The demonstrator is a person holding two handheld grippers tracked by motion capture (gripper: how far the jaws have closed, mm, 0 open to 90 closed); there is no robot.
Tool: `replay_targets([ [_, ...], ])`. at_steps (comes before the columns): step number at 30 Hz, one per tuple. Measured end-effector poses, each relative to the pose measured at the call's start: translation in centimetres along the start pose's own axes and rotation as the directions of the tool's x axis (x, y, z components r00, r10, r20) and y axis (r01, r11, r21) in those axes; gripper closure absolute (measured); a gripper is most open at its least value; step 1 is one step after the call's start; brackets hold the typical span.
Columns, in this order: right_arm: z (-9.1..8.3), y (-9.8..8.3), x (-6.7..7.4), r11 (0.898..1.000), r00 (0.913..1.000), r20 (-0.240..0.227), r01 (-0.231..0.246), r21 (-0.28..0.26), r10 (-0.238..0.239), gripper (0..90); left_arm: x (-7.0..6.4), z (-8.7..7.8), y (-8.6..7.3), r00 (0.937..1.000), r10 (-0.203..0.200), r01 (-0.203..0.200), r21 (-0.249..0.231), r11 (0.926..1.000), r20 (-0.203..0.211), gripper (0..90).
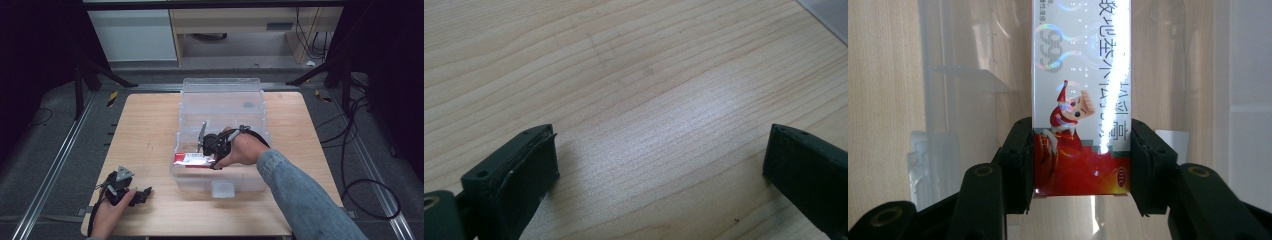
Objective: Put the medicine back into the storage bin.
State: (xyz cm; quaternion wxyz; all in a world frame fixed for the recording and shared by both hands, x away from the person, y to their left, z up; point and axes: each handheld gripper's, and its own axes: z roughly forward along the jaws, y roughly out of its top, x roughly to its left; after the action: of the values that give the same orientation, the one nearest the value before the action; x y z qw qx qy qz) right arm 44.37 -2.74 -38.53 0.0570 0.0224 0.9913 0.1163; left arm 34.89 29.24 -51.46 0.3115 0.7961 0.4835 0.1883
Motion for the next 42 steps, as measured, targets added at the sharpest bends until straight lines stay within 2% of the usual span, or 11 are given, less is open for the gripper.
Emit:
replay_targets([
  [15,1.6,0.3,-0.3,1.000,0.9999,-0.011,0.012,0.023,-0.012,51.5,0.0,0.0,0.0,1.0000,0.001,-0.001,0.001,1.0000,0.002,0.6],
  [26,2.4,-0.1,-0.3,1.000,0.9999,-0.011,0.003,0.006,-0.003,51.4,0.0,0.0,0.0,1.0000,0.001,-0.001,0.002,1.0000,0.002,0.6],
  [42,3.8,-0.4,-0.4,1.000,0.9998,-0.020,-0.003,0.014,0.003,51.4,0.0,0.0,0.0,1.0000,0.003,-0.003,0.002,1.0000,0.003,0.6],
])
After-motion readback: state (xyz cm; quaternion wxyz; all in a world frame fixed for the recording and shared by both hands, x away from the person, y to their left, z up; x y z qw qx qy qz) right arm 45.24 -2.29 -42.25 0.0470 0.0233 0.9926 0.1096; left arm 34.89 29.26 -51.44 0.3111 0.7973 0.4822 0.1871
